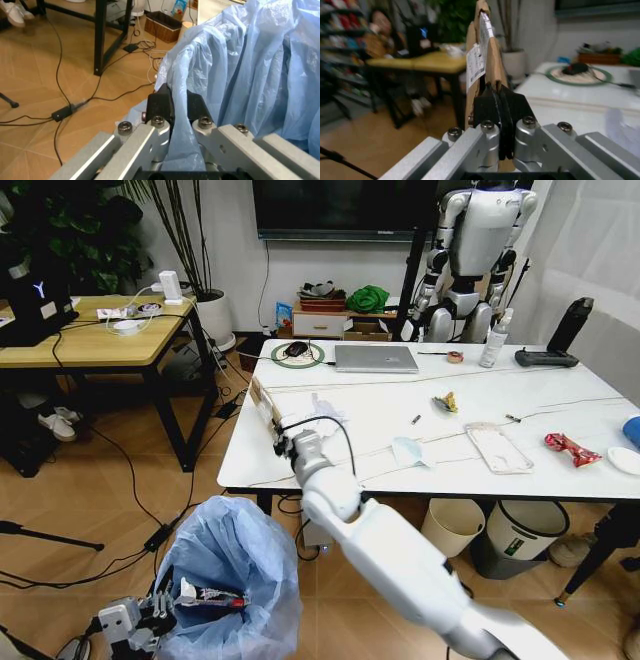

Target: Pick up the trash bin and place the trash from the table into it.

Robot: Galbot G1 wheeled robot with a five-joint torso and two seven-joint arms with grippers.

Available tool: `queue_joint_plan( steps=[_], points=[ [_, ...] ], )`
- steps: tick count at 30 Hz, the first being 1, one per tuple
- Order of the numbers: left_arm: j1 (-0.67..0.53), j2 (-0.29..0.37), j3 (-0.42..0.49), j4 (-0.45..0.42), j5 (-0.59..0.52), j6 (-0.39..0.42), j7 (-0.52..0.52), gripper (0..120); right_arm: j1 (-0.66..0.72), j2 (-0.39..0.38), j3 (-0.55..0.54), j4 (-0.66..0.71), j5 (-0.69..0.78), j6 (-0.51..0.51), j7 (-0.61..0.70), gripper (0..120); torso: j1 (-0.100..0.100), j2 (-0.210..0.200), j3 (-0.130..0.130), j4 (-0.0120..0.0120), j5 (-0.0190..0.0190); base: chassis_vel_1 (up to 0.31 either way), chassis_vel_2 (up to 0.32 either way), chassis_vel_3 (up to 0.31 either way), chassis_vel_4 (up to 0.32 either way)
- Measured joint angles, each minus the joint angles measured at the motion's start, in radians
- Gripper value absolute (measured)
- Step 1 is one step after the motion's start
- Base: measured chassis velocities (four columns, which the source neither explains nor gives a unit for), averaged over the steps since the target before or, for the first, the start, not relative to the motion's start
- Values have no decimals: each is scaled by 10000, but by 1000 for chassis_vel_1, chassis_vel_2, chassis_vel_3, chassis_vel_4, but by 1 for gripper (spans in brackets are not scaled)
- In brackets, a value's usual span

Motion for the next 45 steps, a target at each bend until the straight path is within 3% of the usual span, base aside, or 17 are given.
queue_joint_plan(
  steps=[6, 12, 25, 36, 45],
  points=[
    [89, -67, -161, -77, -114, 46, -32, 0, -360, -703, -539, 1626, 1101, 893, -927, 0, -1, 1, -1, 2, -2, 0, 0, 0, 0],
    [153, -198, -345, -270, -145, 149, -71, 0, -1072, -2136, -2167, 2824, 845, 1898, -2306, 0, -2, 1, -1, 2, -4, 0, 0, 0, 0],
    [10, -111, -1289, -536, -960, 375, -199, 0, -2879, -3851, -2242, 3844, -64, 2250, -2693, 0, -1, 1, -1, 0, -3, 0, 0, 0, 0],
    [-62, -132, -1068, -369, -757, 430, -206, 0, -3108, -3744, -2124, 4065, -45, 2184, -2641, 0, -1, 1, 0, 2, -4, 0, 0, 0, 0],
    [-115, -131, -938, -206, -622, 429, -170, 0, -2789, -3072, -2298, 3569, 896, 2015, -2783, 0, 0, 1, 0, 2, -3, 0, 0, 0, 0]
  ],
)
